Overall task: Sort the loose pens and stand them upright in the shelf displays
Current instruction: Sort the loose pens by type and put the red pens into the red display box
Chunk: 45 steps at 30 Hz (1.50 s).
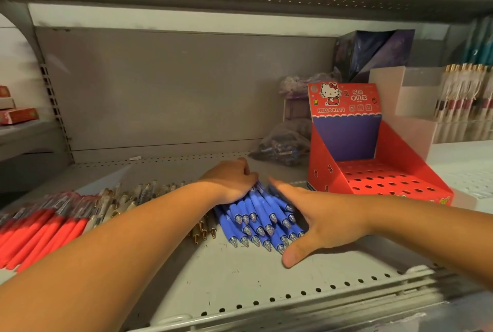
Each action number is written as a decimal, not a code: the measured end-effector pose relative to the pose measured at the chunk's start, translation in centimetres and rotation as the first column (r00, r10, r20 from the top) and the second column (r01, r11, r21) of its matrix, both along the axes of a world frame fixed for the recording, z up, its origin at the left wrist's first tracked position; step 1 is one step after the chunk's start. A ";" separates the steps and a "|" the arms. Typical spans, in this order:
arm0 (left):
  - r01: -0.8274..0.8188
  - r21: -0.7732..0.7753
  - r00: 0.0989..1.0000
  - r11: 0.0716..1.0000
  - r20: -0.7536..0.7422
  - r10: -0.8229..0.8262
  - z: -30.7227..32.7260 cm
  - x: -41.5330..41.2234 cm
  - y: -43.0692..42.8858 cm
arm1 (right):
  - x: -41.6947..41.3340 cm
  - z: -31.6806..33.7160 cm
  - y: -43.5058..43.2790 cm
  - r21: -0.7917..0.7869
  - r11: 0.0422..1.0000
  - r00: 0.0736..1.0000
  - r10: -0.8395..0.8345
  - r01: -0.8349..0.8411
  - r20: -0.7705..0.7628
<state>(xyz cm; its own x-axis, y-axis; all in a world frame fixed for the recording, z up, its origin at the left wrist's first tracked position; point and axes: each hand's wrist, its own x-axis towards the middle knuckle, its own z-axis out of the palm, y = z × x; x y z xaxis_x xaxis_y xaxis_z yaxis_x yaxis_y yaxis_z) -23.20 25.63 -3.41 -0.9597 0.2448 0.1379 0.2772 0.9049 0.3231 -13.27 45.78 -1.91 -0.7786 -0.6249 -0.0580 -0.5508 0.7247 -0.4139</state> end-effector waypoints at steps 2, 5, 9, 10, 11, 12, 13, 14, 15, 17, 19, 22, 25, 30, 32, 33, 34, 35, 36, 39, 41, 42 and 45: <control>-0.004 0.009 0.999 1.000 0.042 0.003 -0.1 -0.1 0.0 | 0.3 -0.3 0.0 -0.012 1.000 0.999 0.024 -0.024 0.024; 0.008 0.029 0.996 1.000 0.085 -0.011 -0.3 -0.1 0.2 | 0.5 -0.9 -0.6 -0.009 0.999 0.998 0.051 -0.051 0.027; 0.049 0.026 0.998 0.998 0.045 -0.050 -0.3 0.1 0.3 | 0.4 -1.3 -1.3 0.025 0.998 0.998 0.064 -0.064 -0.001; 0.059 0.031 0.998 0.998 0.035 -0.060 -0.3 0.1 0.3 | 0.3 -1.3 -1.4 0.032 0.998 0.998 0.062 -0.061 -0.018; 0.069 0.041 0.997 0.997 0.025 -0.071 -0.2 0.1 0.3 | 0.2 -1.3 -1.7 0.033 0.998 0.998 0.058 -0.057 -0.033; 0.079 0.052 0.997 0.995 0.016 -0.080 -0.3 0.1 0.3 | 0.0 -1.3 -1.9 0.027 0.998 0.997 0.055 -0.054 -0.044; 0.087 0.063 0.996 0.994 0.005 -0.088 -0.3 0.1 0.3 | -0.2 -1.3 -2.1 0.020 0.998 0.997 0.052 -0.051 -0.054; 0.092 0.071 0.996 0.993 -0.006 -0.092 -0.3 0.0 0.3 | -0.4 -1.3 -2.4 0.019 0.999 0.997 0.049 -0.048 -0.065; 0.092 0.076 0.996 0.993 -0.012 -0.091 -0.3 0.0 0.3 | -0.5 -1.2 -2.6 0.024 0.999 0.996 0.044 -0.043 -0.076; 0.077 0.071 0.997 0.995 -0.011 -0.076 -0.3 0.0 0.2 | -0.6 -1.0 -2.8 0.036 0.999 0.996 0.040 -0.038 -0.077; 0.059 0.051 0.998 0.997 0.002 -0.059 -0.1 -0.1 -0.1 | -0.5 -0.8 -2.4 0.035 0.999 0.997 0.033 -0.030 -0.072; 0.056 0.037 0.998 0.998 0.021 -0.056 0.2 -0.2 -0.9 | 0.0 -0.4 -1.0 0.103 0.994 0.997 -0.017 0.025 -0.074; 0.089 0.051 0.996 0.995 0.015 -0.090 0.7 0.0 -2.0 | 0.4 -0.1 1.1 0.234 0.971 0.998 -0.047 0.055 -0.038; 0.134 0.004 0.989 0.991 0.062 -0.134 1.3 0.4 -3.7 | 0.5 -0.6 1.6 0.268 0.960 0.997 -0.080 0.079 -0.010; 0.120 -0.042 0.989 0.992 0.091 -0.116 0.6 0.6 -3.5 | 0.5 -1.1 0.7 0.271 0.960 0.998 -0.059 0.064 -0.028; 0.119 -0.073 0.990 0.990 0.083 -0.113 0.4 0.6 -3.3 | 0.4 -1.2 0.4 0.273 0.960 0.998 -0.050 0.060 -0.044; 0.117 -0.103 0.992 0.988 0.064 -0.111 0.3 0.6 -3.1 | 0.3 -1.2 0.1 0.269 0.961 0.997 -0.042 0.057 -0.060; 0.114 -0.120 0.993 0.986 0.044 -0.109 0.3 0.5 -3.0 | 0.1 -1.0 -0.2 0.257 0.965 0.997 -0.036 0.053 -0.071; 0.109 -0.125 0.994 0.986 0.032 -0.106 0.4 0.5 -3.0 | 0.0 -0.7 -0.4 0.246 0.968 0.997 -0.034 0.052 -0.075; 0.094 -0.099 0.995 0.991 0.034 -0.091 0.4 0.4 -2.9 | -0.5 0.7 -0.6 0.276 0.959 0.995 -0.039 0.061 -0.087; 0.089 -0.065 0.995 0.994 0.049 -0.086 0.3 0.3 -2.7 | -0.8 1.6 -0.7 0.289 0.955 0.995 -0.048 0.070 -0.083; 0.092 -0.047 0.994 0.995 0.055 -0.090 0.3 0.2 -2.5 | -1.0 1.9 -0.8 0.263 0.962 0.996 -0.059 0.076 -0.072; 0.123 -0.004 0.990 0.992 0.074 -0.123 1.0 0.0 -1.6 | -1.2 1.7 -1.2 0.168 0.984 0.998 -0.046 0.051 -0.034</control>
<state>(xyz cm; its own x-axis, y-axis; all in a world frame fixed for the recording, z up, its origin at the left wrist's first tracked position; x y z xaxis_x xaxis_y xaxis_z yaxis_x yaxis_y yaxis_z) -23.23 24.07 -2.40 -0.9296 0.3626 0.0659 0.3627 0.8681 0.3389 -14.45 44.62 -0.17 -0.8108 -0.5692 -0.1363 -0.5232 0.8093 -0.2672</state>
